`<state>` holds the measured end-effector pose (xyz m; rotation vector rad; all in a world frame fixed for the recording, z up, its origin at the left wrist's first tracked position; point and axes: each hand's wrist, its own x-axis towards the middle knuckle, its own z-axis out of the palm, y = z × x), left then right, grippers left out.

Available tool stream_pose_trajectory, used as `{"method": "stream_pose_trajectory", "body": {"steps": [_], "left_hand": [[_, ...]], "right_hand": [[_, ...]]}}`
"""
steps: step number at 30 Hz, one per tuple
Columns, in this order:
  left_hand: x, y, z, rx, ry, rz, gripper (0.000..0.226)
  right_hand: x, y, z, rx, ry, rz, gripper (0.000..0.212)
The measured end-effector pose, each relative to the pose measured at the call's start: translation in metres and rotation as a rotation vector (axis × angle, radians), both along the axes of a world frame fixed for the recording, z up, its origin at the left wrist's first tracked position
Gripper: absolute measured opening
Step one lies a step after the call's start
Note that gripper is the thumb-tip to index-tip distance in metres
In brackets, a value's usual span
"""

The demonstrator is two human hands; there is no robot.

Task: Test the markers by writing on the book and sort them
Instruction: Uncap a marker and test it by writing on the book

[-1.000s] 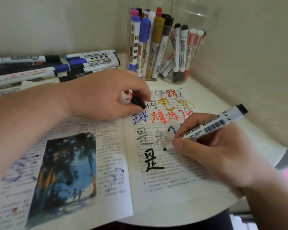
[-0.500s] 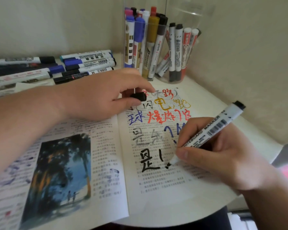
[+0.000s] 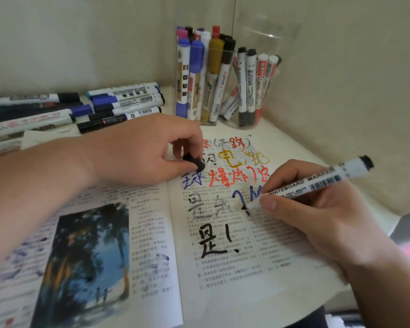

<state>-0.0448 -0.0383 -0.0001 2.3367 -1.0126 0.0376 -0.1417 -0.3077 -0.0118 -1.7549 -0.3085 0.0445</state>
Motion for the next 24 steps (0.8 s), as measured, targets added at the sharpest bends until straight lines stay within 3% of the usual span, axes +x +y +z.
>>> {"method": "stream_pose_trajectory", "body": {"steps": [3,7,10,17,24], "left_hand": [[0.001,0.0,-0.003,-0.226,0.177,0.009,0.023],[0.007,0.001,-0.002,-0.566,0.397,0.034,0.031],[0.014,0.004,-0.001,-0.728,0.428,0.076,0.03],[0.018,0.007,0.001,-0.863,0.476,0.102,0.03],[0.012,0.0,0.004,-0.77,0.535,0.131,0.035]], "right_hand": [[0.014,0.003,0.017,-0.002,-0.051,0.014,0.015],[0.059,0.015,0.057,0.027,-0.065,0.217,0.025],[0.096,0.032,0.076,0.063,-0.09,0.179,0.006],[0.121,0.041,0.057,0.144,-0.151,0.159,0.01],[0.113,0.048,0.037,0.097,-0.09,0.241,0.011]]}}
